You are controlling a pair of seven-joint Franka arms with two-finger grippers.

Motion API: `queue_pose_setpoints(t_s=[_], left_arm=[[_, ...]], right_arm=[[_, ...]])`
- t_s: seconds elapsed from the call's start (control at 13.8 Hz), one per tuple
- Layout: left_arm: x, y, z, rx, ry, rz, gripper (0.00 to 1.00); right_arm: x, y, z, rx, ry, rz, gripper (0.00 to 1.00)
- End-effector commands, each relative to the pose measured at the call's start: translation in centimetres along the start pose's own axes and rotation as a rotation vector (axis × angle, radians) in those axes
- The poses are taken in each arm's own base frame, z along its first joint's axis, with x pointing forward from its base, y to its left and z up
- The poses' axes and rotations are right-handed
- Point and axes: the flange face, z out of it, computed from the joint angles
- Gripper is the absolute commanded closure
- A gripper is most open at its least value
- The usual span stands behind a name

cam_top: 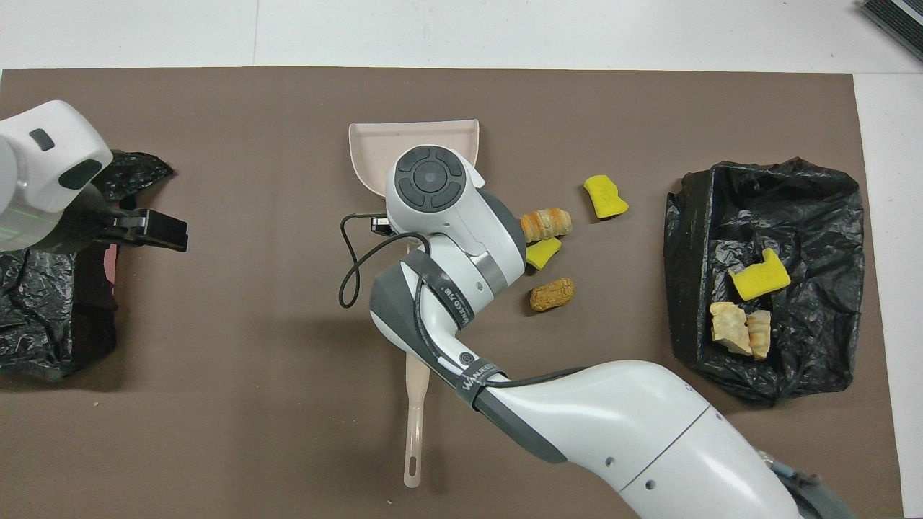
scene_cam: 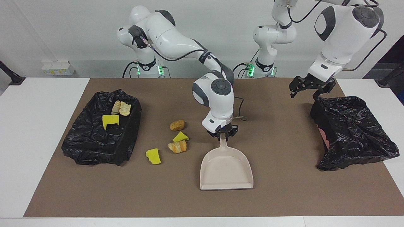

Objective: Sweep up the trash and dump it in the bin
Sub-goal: 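Bring the dustpan back and set it mid-table with the right gripper, then grasp the dustpan handle with the left gripper while the right gripper grasps the brush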

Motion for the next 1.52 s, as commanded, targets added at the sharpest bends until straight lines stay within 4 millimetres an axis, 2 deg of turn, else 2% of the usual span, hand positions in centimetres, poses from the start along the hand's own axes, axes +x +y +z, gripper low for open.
queue_pose_setpoints(t_s=[0.0,0.22,0.36,0.51,0.65,0.8,0.94,1.16,1.3,1.38,1.45], left_arm=[[1.7,2.9,2.7,-0.008,0.026,0.039,0.00],[3.5,5.4,5.5,-0.017,0.057,0.043,0.00],[5.0,6.8,7.5,-0.034,0.088,0.040,0.00],[6.7,11.4,12.1,-0.043,0.117,0.013,0.00],[7.2,13.7,14.1,-0.052,0.139,-0.024,0.00],[7.0,15.7,14.5,-0.061,0.157,-0.027,0.00],[6.5,19.5,16.1,-0.074,0.177,-0.069,0.00],[5.6,23.6,18.4,-0.056,0.186,-0.050,0.00],[5.3,24.8,19.4,-0.054,0.179,-0.048,0.00],[4.9,25.9,21.1,-0.029,0.166,-0.022,0.00],[5.0,26.1,21.3,-0.020,0.179,-0.029,0.00]], right_arm=[[-0.6,-0.4,-3.6,0.052,0.003,-0.010,0.00],[-3.6,0.1,-6.1,0.057,-0.035,0.006,0.00],[-6.8,0.6,-7.1,0.026,-0.055,-0.016,0.00],[-11.1,0.6,-8.0,0.032,-0.105,-0.037,0.00],[-15.6,-0.3,-7.6,0.004,-0.137,-0.068,0.00],[-20.0,0.6,-6.3,-0.005,-0.190,-0.068,0.00],[-23.2,1.4,-5.4,0.019,-0.212,-0.051,0.00],[-27.1,1.2,-2.6,0.039,-0.225,-0.056,0.00],[-27.9,1.8,-1.1,0.051,-0.200,-0.052,0.00],[-28.3,1.5,-1.0,0.050,-0.202,-0.058,0.00],[-28.7,1.3,-1.1,0.047,-0.206,-0.072,0.00]])
